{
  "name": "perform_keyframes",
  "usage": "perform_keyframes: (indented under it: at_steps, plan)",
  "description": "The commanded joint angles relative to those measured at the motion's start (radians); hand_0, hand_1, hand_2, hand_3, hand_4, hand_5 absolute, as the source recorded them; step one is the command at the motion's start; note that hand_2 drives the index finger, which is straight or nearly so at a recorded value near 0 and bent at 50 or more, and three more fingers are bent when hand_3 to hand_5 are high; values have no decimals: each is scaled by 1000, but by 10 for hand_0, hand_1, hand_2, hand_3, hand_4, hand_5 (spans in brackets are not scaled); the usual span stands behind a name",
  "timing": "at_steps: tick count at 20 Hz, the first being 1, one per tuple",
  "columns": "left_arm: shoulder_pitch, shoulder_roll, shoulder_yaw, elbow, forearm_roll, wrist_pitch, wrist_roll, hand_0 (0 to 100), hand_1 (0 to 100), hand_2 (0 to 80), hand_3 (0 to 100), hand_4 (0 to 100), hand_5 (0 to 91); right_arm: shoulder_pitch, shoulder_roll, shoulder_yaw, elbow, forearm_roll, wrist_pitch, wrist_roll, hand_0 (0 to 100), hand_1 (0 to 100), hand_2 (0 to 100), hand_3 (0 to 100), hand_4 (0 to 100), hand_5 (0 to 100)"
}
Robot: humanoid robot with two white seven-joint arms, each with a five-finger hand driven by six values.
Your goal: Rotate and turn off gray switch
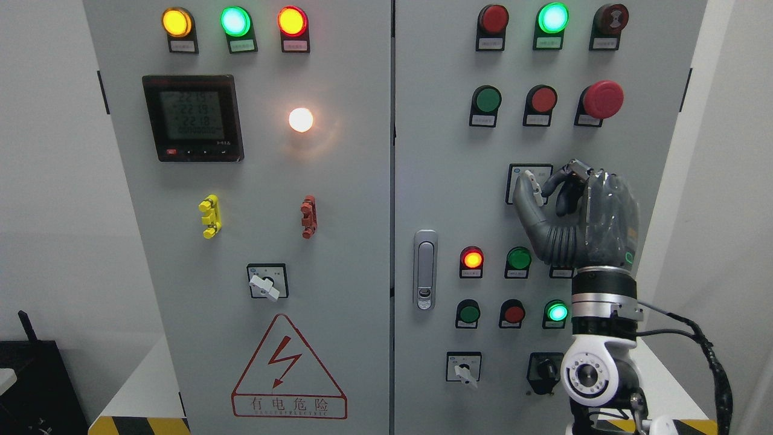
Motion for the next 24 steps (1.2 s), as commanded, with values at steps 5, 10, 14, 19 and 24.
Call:
perform_keyframes:
  at_steps: [5, 10, 14, 19, 24]
  plan:
    - [-9, 0, 8, -26, 18, -1, 0, 120, 389, 0, 0, 0, 0, 0, 1, -22, 0, -1, 1, 0, 592, 507, 713, 1000, 993, 1000]
    - [-9, 0, 8, -26, 20, 0, 0, 120, 389, 0, 0, 0, 0, 1, 1, -20, -1, -3, 1, 0, 587, 458, 723, 1000, 994, 1000]
    - [-9, 0, 8, -26, 18, -1, 0, 120, 389, 0, 0, 0, 0, 3, 1, -18, -1, -3, -1, 0, 405, 454, 732, 1000, 994, 1000]
    - [-9, 0, 8, -26, 20, -1, 0, 120, 389, 0, 0, 0, 0, 6, 1, -18, -4, -3, -4, 0, 332, 460, 733, 1000, 994, 1000]
    - [-9, 0, 8, -26, 18, -1, 0, 120, 389, 0, 0, 0, 0, 8, 1, -18, -8, -3, -8, 0, 306, 468, 731, 1000, 995, 1000]
